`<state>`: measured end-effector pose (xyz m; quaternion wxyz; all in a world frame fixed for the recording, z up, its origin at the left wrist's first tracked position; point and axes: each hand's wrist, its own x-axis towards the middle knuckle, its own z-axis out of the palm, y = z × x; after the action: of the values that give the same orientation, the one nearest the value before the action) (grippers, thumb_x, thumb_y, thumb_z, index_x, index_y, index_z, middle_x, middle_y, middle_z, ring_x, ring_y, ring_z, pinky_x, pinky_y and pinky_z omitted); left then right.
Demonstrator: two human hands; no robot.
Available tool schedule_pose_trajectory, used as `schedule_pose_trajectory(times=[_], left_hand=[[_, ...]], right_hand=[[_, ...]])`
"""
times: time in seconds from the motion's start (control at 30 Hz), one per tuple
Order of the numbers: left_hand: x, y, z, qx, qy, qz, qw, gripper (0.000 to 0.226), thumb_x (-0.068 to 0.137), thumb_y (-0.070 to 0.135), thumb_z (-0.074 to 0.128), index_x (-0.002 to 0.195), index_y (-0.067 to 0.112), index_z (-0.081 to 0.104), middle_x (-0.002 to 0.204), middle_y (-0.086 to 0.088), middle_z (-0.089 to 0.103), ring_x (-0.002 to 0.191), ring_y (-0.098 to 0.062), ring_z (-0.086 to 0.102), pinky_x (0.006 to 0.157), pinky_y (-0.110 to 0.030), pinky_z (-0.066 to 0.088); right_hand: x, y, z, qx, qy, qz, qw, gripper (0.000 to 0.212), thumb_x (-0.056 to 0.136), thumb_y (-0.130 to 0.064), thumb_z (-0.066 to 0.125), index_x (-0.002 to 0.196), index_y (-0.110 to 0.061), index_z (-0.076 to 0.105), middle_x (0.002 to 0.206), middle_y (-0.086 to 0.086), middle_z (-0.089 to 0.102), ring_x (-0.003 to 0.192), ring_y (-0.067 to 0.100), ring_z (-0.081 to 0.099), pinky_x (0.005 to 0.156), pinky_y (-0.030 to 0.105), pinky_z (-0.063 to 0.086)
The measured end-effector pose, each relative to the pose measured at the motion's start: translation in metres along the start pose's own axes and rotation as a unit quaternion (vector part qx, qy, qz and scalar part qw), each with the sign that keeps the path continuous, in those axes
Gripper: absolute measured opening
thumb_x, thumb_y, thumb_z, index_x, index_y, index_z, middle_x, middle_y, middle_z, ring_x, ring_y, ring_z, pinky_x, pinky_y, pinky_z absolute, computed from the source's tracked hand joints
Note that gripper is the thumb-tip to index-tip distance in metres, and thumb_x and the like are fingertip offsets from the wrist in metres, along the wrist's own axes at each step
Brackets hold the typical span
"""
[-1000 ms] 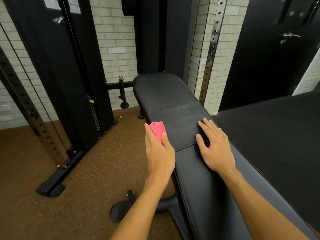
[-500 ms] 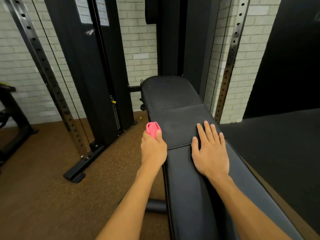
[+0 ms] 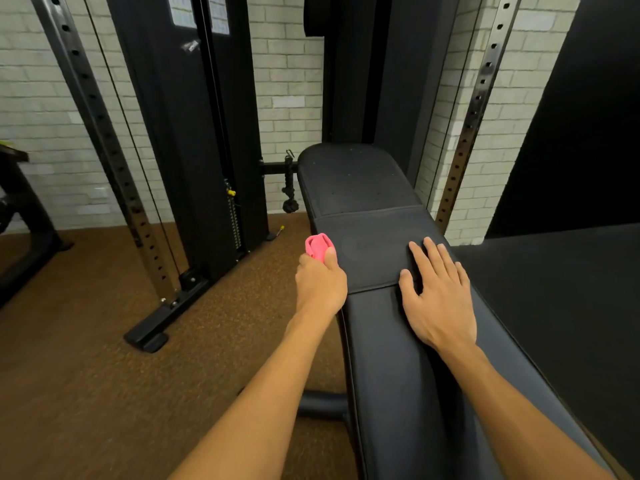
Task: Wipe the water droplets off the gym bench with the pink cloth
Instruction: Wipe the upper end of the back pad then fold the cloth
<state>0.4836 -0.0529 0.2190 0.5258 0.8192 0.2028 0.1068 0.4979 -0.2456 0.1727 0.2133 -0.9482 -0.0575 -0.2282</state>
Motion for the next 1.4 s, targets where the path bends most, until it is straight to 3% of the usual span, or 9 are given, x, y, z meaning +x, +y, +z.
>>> schedule_pose_trajectory(times=[0.3,0.4,0.6,0.73,0.83,1.03,1.13,1.27,1.4], left_hand=[[0.039,0.000,0.014,-0.069,0.012,-0.001,0.998,0.056,0.115,0.042,0.032,0.149,-0.003,0.039,0.147,-0.021,0.049,0.127,-0.033,0.054,0.088,-0.034,0.035],[0.049,0.002,0.009,-0.076,-0.007,0.002,0.997,0.056,0.116,0.042,0.032,0.151,0.000,0.038,0.148,-0.018,0.049,0.126,-0.030,0.053,0.087,-0.032,0.034],[0.065,0.014,-0.006,-0.078,-0.031,-0.023,0.996,0.053,0.115,0.041,0.036,0.150,0.002,0.041,0.145,-0.015,0.052,0.126,-0.028,0.053,0.093,-0.032,0.036],[0.073,0.022,-0.010,-0.068,-0.021,-0.012,0.997,0.052,0.114,0.039,0.040,0.150,0.002,0.044,0.145,-0.015,0.054,0.134,-0.030,0.052,0.105,-0.033,0.038],[0.082,0.030,-0.014,-0.055,-0.027,-0.018,0.998,0.052,0.114,0.041,0.039,0.149,0.003,0.045,0.144,-0.015,0.055,0.133,-0.030,0.052,0.109,-0.036,0.038],[0.116,0.047,-0.020,-0.036,-0.041,-0.050,0.997,0.050,0.114,0.042,0.037,0.142,0.002,0.048,0.135,-0.017,0.059,0.125,-0.031,0.056,0.091,-0.029,0.034],[0.130,0.052,-0.023,-0.022,-0.044,-0.051,0.997,0.050,0.115,0.044,0.035,0.143,0.004,0.047,0.132,-0.013,0.059,0.110,-0.022,0.053,0.083,-0.022,0.029],[0.149,0.065,-0.025,-0.030,-0.039,-0.075,0.996,0.051,0.115,0.046,0.033,0.146,0.007,0.045,0.121,-0.005,0.054,0.105,-0.014,0.047,0.088,-0.028,0.032],[0.142,0.064,-0.021,-0.040,-0.032,-0.083,0.995,0.049,0.114,0.047,0.035,0.148,0.013,0.044,0.120,0.002,0.053,0.109,-0.016,0.054,0.091,-0.031,0.036]], right_hand=[[0.001,-0.004,-0.003,0.003,0.007,0.013,1.000,0.064,0.106,-0.058,0.029,0.167,-0.040,0.030,0.177,-0.019,0.015,0.163,-0.001,0.001,0.133,0.032,-0.001],[0.001,-0.006,-0.006,0.003,0.006,0.016,1.000,0.063,0.107,-0.057,0.030,0.167,-0.040,0.031,0.177,-0.019,0.016,0.163,-0.002,0.002,0.134,0.035,0.003],[0.006,-0.021,-0.012,-0.027,-0.020,0.046,0.998,0.064,0.105,-0.050,0.033,0.167,-0.033,0.033,0.178,-0.011,0.019,0.166,0.011,0.008,0.133,0.050,0.016],[0.025,-0.046,-0.016,-0.039,-0.031,0.112,0.992,0.066,0.102,-0.054,0.040,0.163,-0.031,0.038,0.175,-0.003,0.026,0.163,0.023,0.019,0.130,0.050,0.021],[0.042,-0.060,-0.015,-0.032,-0.047,0.139,0.989,0.067,0.103,-0.056,0.044,0.164,-0.028,0.038,0.176,0.001,0.024,0.164,0.024,0.016,0.131,0.049,0.019],[0.073,-0.068,-0.013,-0.021,-0.074,0.165,0.983,0.070,0.107,-0.051,0.048,0.167,-0.020,0.030,0.179,0.004,0.016,0.166,0.026,0.010,0.134,0.049,0.014],[0.081,-0.068,-0.009,-0.026,-0.064,0.164,0.984,0.072,0.106,-0.052,0.044,0.167,-0.017,0.029,0.179,0.006,0.016,0.166,0.027,0.009,0.134,0.051,0.015],[0.094,-0.064,-0.002,-0.028,-0.045,0.144,0.988,0.072,0.108,-0.053,0.040,0.167,-0.014,0.026,0.179,0.007,0.014,0.167,0.028,0.006,0.134,0.053,0.013],[0.096,-0.064,0.005,-0.041,-0.031,0.143,0.988,0.070,0.110,-0.052,0.037,0.170,-0.020,0.021,0.180,0.004,0.008,0.167,0.025,0.002,0.134,0.052,0.010]])
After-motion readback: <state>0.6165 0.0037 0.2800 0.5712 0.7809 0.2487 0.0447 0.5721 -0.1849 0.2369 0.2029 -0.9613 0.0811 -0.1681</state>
